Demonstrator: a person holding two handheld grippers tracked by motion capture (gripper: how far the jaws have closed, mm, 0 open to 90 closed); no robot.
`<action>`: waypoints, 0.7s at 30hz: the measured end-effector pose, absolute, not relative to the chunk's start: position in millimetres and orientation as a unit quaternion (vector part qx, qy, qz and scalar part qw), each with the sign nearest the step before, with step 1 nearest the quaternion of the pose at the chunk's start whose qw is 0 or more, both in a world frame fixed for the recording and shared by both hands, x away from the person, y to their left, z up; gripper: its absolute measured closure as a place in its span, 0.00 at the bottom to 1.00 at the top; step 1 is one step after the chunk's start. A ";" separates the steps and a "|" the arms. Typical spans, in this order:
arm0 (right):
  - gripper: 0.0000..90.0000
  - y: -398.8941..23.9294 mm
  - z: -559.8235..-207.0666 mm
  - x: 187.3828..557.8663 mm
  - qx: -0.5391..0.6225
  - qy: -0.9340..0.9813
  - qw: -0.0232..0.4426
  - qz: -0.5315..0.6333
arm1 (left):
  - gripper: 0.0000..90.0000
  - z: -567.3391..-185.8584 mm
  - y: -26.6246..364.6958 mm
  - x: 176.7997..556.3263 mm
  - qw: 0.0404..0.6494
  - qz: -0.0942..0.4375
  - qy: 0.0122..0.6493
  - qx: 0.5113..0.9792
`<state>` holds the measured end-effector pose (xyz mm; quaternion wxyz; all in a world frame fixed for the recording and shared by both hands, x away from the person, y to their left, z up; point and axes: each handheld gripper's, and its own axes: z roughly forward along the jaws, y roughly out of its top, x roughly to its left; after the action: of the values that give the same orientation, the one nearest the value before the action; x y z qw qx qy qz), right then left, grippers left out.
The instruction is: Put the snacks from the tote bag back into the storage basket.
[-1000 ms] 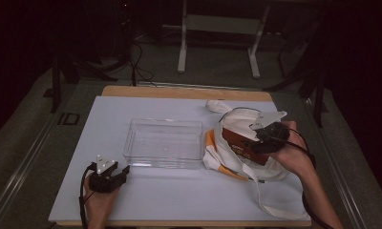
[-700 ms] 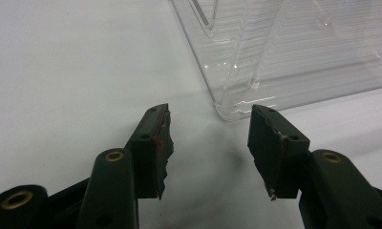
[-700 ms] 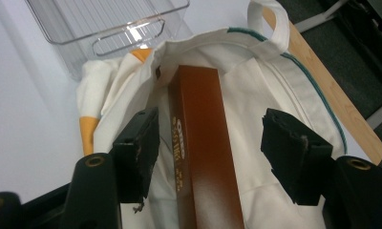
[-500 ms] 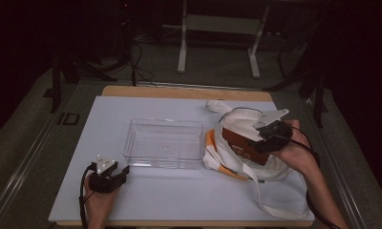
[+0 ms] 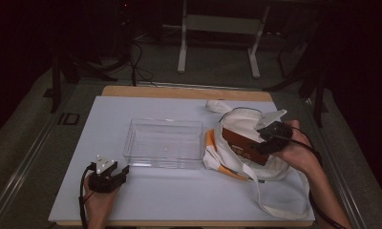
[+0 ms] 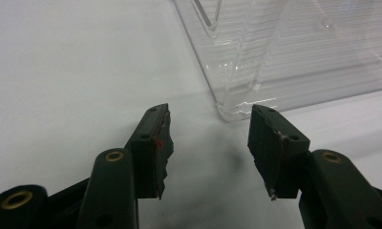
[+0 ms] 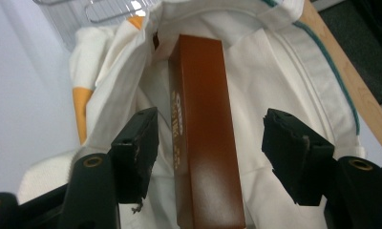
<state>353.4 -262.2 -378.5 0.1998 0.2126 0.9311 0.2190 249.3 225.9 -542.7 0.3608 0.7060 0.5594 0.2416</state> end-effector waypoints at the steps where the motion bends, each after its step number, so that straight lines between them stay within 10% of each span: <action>1: 0.41 -262.9 -379.4 353.9 0.214 0.932 0.198 0.218 | 0.55 -542.7 225.8 249.3 0.361 0.242 0.559 0.706; 21: 0.39 -274.1 -395.3 368.8 0.227 0.940 0.163 0.194 | 0.55 -542.8 225.9 249.5 0.361 0.240 0.559 0.707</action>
<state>368.8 -274.1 -395.3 0.1627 0.2271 0.9404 0.1939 249.5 225.9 -542.8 0.3610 0.7066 0.5594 0.2399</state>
